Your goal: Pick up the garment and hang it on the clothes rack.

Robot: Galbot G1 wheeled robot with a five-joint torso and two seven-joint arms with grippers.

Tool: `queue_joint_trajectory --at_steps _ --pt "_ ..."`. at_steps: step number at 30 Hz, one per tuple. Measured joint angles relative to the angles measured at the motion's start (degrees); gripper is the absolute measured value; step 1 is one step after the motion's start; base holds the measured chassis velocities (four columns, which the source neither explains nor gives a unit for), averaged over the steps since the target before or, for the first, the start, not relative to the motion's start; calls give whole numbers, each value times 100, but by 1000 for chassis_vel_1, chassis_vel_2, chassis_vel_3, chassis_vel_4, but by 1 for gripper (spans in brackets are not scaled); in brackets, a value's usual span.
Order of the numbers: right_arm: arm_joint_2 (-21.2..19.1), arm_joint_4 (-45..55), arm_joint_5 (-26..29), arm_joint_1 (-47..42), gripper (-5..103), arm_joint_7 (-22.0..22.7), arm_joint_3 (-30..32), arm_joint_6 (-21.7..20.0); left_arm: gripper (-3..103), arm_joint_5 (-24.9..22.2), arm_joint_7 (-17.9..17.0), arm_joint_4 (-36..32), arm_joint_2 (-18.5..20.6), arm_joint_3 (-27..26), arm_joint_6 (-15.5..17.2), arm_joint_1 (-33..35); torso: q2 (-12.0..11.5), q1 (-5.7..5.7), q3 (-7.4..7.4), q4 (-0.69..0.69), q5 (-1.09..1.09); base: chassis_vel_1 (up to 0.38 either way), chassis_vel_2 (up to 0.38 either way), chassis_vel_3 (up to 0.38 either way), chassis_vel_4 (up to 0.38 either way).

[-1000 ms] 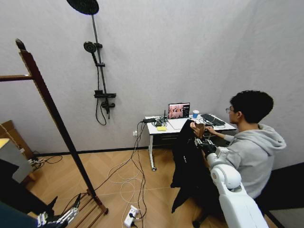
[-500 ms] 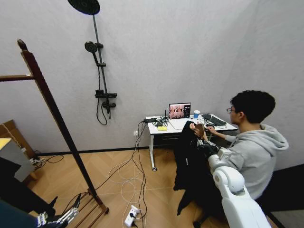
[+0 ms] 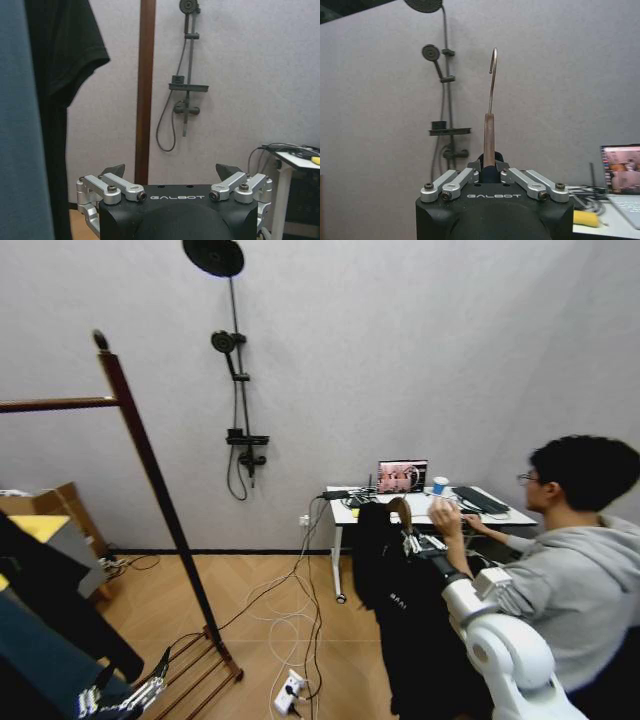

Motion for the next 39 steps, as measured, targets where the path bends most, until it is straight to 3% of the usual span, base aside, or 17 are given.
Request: queue_joint_trajectory --at_steps 7,19,31,39 --pt "33 218 179 110 14 -211 -81 -342 100 0 0 0 0 0 0 0 0 0 0 1 -1 114 118 117 123" --pt "89 137 41 130 14 -208 -178 -318 100 0 -1 0 0 0 0 0 0 0 1 1 -1 129 123 117 124" --pt "138 86 -231 105 14 -479 -235 -252 100 0 -1 0 0 0 0 0 -1 0 0 0 -1 125 124 132 134" --pt "178 -21 -321 139 14 -370 -230 -220 100 0 -1 0 0 0 0 0 -1 0 1 0 1 117 129 124 118"
